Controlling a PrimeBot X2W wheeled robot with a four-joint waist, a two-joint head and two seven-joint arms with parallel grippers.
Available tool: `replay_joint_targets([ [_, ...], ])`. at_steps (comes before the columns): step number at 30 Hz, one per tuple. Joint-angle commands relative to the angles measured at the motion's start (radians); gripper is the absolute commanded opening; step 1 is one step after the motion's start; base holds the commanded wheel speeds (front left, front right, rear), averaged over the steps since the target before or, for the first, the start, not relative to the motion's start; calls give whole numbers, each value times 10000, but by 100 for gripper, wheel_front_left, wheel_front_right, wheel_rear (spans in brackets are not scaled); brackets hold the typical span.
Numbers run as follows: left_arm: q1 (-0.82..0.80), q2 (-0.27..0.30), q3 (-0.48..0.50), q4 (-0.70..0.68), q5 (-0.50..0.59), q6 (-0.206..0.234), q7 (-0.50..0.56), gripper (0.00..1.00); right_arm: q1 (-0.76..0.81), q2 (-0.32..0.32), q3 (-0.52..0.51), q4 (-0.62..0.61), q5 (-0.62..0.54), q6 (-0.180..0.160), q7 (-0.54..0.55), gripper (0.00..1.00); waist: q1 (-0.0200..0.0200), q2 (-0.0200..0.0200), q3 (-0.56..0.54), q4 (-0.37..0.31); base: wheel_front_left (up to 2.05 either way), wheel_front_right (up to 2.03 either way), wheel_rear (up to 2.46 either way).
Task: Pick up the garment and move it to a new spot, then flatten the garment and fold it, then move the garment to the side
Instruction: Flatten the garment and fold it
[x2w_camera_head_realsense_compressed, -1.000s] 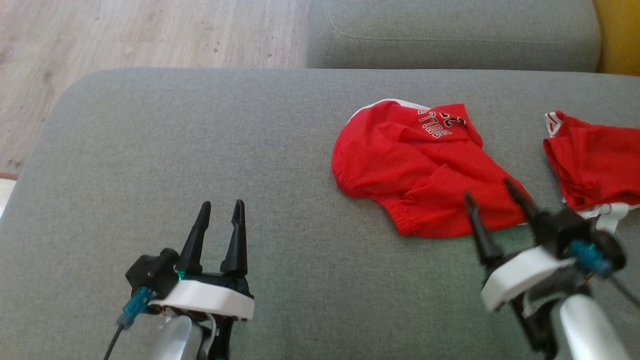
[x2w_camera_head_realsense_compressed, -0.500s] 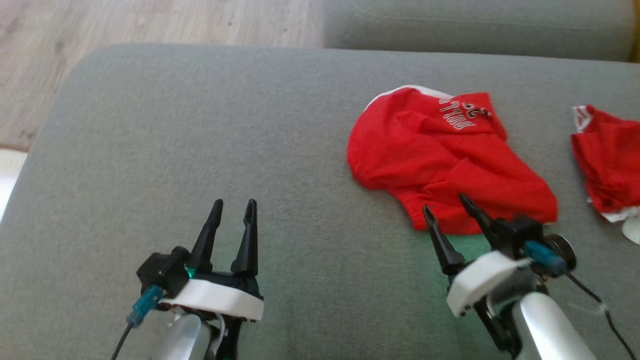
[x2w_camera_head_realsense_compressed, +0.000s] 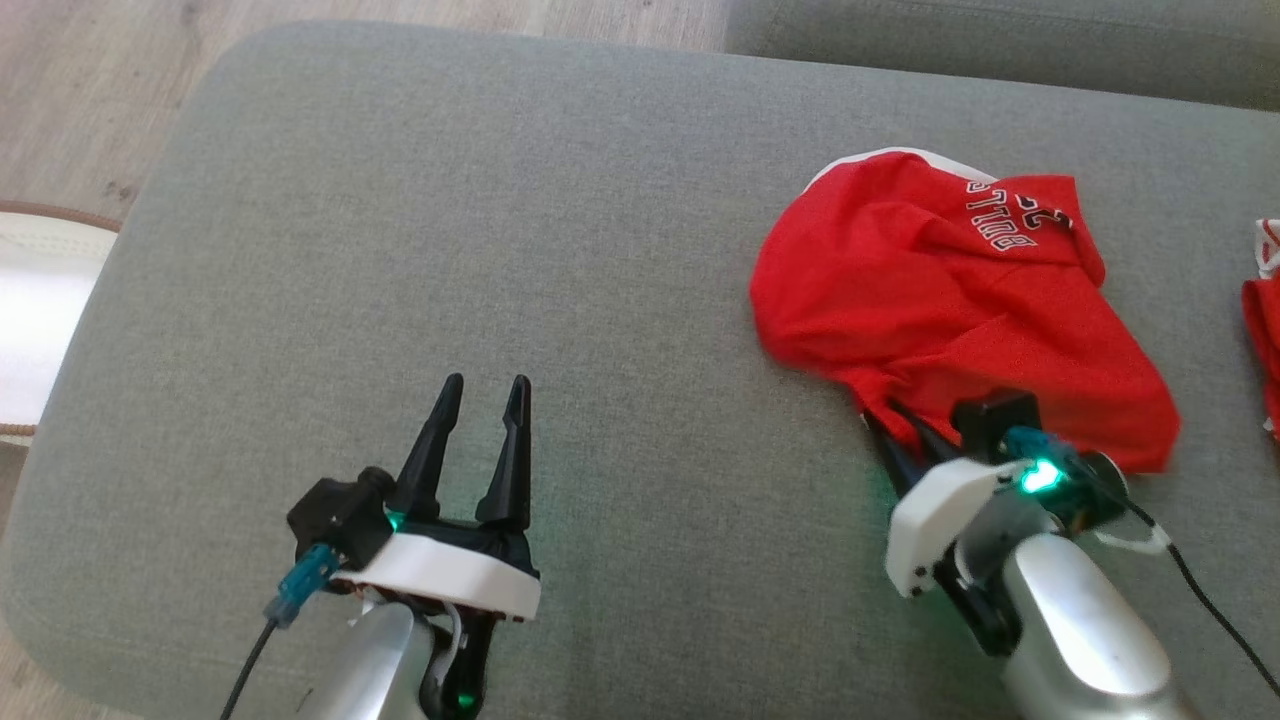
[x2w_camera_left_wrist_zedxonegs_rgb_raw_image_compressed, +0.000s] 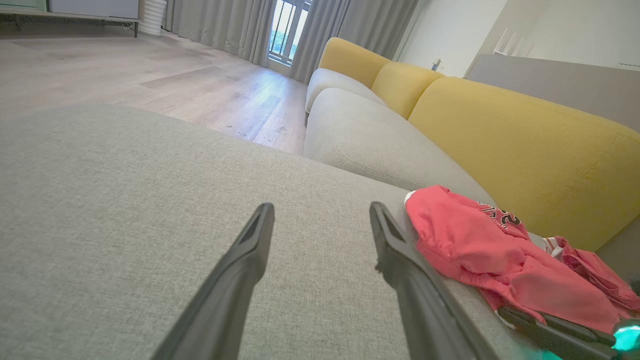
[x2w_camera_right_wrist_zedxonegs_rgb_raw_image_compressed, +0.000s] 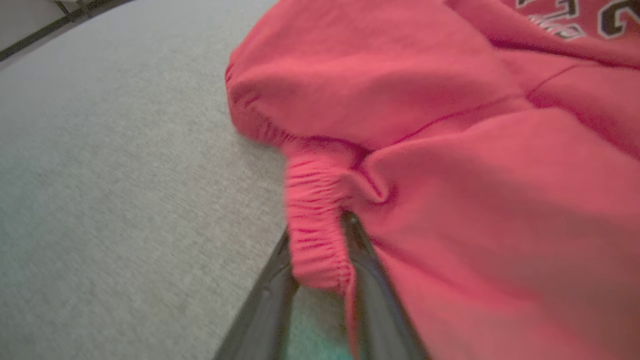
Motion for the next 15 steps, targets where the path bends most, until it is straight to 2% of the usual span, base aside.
replay_joint_targets([
  [1, -367, 26, 247, -259, -32, -59, -95, 100, -321, 129, 341, -173, 113, -7, -203, 0, -2, 0, -30, 13, 0, 0, 0],
  [8, -347, 35, 286, -237, 9, -59, -95, 100, -1215, 451, 1694, -401, 1104, -7, -987, 0, -2, 0, -159, 61, 0, 0, 0],
  [15, -375, 22, 153, -303, -9, -59, -95, 100, -2436, 565, 3339, -248, 1768, -7, -976, 0, -2, 0, -38, 366, 0, 0, 0],
])
